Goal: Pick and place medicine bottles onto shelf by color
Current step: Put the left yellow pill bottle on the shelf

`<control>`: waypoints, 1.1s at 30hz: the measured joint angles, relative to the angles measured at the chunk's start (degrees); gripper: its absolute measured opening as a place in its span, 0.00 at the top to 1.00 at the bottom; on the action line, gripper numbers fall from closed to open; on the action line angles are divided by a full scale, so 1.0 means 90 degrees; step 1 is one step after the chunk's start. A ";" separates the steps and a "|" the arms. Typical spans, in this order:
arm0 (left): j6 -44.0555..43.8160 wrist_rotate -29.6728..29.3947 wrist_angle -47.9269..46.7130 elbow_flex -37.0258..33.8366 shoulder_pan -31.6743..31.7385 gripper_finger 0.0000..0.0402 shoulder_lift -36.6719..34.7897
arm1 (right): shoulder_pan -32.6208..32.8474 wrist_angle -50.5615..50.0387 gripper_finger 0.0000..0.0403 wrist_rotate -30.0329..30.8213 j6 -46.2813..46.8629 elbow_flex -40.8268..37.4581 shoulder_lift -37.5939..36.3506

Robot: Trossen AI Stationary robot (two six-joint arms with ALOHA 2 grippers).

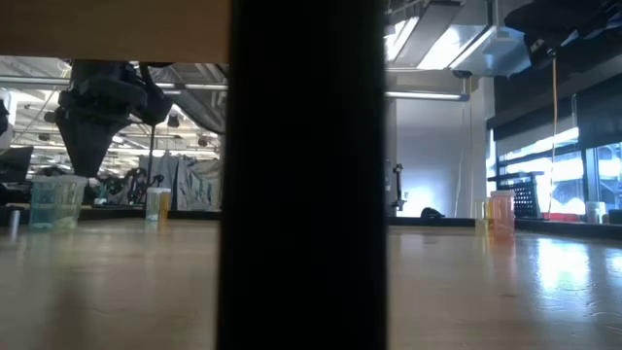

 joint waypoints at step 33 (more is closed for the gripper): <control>0.0173 0.0110 -0.0143 -0.0005 -0.0350 0.65 0.0119 | 0.0000 -0.0071 0.93 -0.0002 0.0027 -0.0003 0.0000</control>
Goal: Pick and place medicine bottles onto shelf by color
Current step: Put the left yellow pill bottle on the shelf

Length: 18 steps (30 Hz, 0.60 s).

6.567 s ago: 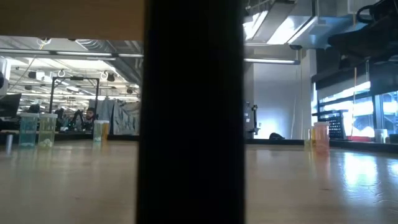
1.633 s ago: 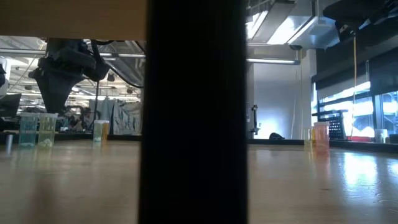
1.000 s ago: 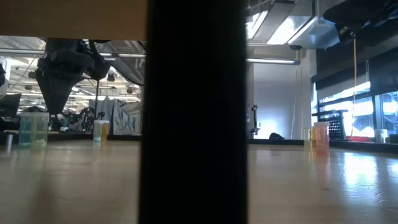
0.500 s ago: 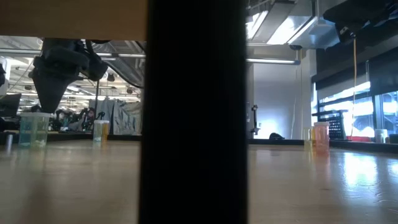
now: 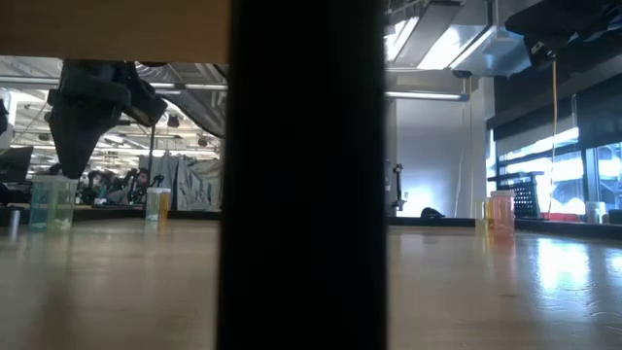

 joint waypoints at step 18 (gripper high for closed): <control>0.0000 -0.0027 0.0002 0.0002 -0.0163 0.65 0.0340 | 0.0000 0.0004 0.93 -0.0002 -0.0002 0.0002 0.0002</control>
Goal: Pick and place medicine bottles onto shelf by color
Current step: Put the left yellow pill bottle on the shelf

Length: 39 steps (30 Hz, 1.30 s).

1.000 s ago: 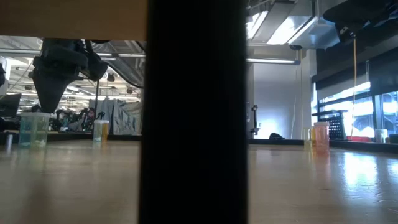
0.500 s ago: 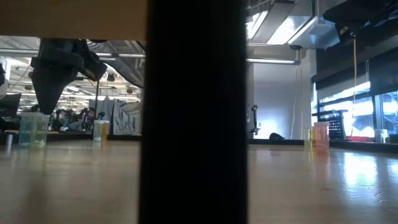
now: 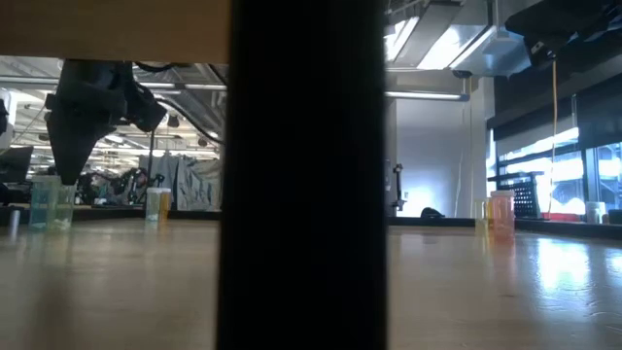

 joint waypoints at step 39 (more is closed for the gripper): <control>0.0499 0.0002 -0.1445 0.1739 -0.0041 0.76 0.0170 | 0.0000 0.0213 0.93 0.0000 -0.0022 0.0000 0.0000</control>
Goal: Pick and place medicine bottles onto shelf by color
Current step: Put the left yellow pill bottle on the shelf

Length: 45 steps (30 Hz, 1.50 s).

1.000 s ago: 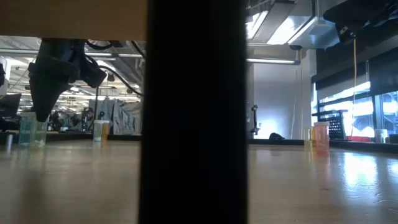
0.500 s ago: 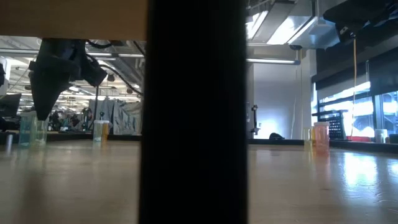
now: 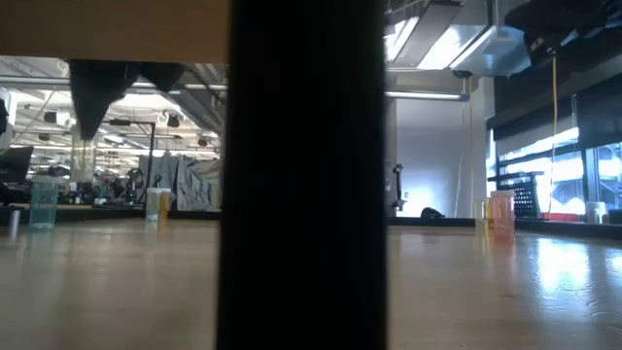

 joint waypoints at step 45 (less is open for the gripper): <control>-0.2263 -0.0027 -0.2113 0.3815 -0.4135 0.76 -0.0075 | 0.0002 0.0041 0.93 -0.1739 -0.0139 0.0352 0.0260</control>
